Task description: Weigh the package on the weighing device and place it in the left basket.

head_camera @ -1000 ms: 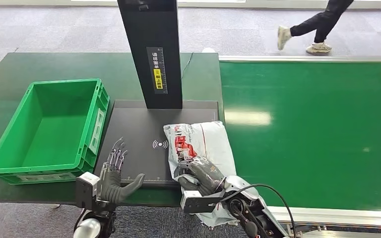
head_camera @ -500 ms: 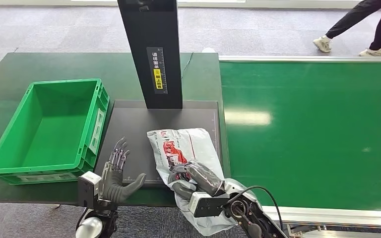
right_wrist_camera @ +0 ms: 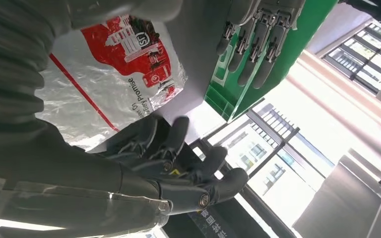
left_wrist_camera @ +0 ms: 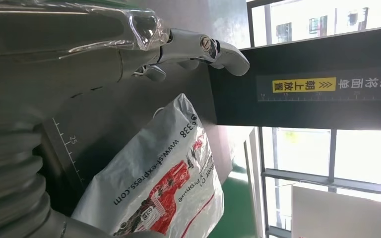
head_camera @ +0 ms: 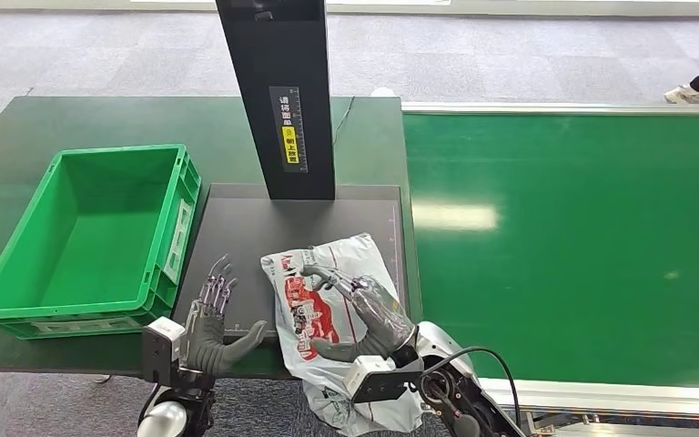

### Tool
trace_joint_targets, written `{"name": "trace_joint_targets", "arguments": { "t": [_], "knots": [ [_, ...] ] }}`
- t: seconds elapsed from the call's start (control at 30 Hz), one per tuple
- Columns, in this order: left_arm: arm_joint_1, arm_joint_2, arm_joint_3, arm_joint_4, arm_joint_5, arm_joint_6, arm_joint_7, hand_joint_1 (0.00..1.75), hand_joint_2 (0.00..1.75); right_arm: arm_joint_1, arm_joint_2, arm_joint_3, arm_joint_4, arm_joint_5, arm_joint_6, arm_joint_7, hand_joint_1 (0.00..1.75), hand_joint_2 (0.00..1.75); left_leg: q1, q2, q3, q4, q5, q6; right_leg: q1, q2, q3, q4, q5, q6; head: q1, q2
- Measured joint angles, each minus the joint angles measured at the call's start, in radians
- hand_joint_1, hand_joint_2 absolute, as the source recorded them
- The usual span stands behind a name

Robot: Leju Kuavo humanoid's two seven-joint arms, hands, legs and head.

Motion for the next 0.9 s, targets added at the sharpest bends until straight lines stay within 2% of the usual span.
{"name": "trace_joint_targets", "arguments": {
  "t": [0.13,0.23,0.37,0.53,0.7,0.8,0.9],
  "knots": [
    [0.002,0.0,0.0,0.0,-0.001,0.001,-0.002,0.0,1.75,0.002,0.0,-0.007,-0.001,0.016,-0.024,0.007,0.0,1.75,0.0,0.0,0.0,0.0,0.0,0.0,0.0,0.0,0.0,0.0,0.0,0.0,0.0,0.0],
    [0.005,0.0,0.0,-0.002,-0.019,0.018,-0.013,0.0,1.75,0.005,0.002,-0.028,0.0,0.048,-0.043,0.043,0.0,1.75,0.0,0.0,0.0,0.0,0.0,0.0,0.0,0.0,0.0,0.0,0.0,0.0,0.0,0.0],
    [0.009,0.0,-0.003,-0.017,-0.046,0.036,-0.024,0.0,1.75,0.006,0.003,-0.056,0.008,0.046,-0.002,0.072,0.0,1.75,0.0,0.0,0.0,0.0,0.0,0.0,0.0,0.0,0.0,0.0,0.0,0.0,0.0,0.0],
    [0.023,0.0,-0.012,-0.061,-0.073,0.037,-0.053,0.0,1.75,0.01,0.009,-0.094,0.01,-0.005,0.021,0.062,0.0,1.75,0.0,0.0,0.0,0.0,0.0,0.0,0.0,0.0,0.0,0.0,0.0,0.0,0.0,0.0],
    [0.055,0.003,-0.051,-0.163,-0.22,0.099,-0.127,0.0,1.75,0.037,0.011,-0.158,-0.05,-0.087,-0.045,0.033,0.0,1.75,0.0,0.0,0.0,0.0,0.0,0.0,0.0,0.0,0.0,0.0,0.0,0.0,0.0,0.0],
    [0.048,0.008,-0.099,-0.216,-0.34,0.182,-0.115,0.0,1.75,0.062,0.011,-0.219,-0.128,-0.142,-0.104,0.02,0.0,1.75,0.0,-0.001,0.0,0.0,0.0,0.0,0.0,-0.001,0.0,0.0,0.0,0.0,0.0,0.0],
    [0.007,0.013,-0.155,-0.23,-0.417,0.215,-0.072,0.0,1.75,0.093,0.01,-0.288,-0.216,-0.171,-0.152,0.013,0.0,1.75,0.0,-0.002,0.0,0.0,0.0,0.0,0.0,-0.001,0.0,0.0,0.0,0.0,0.0,0.0]
  ]
}}
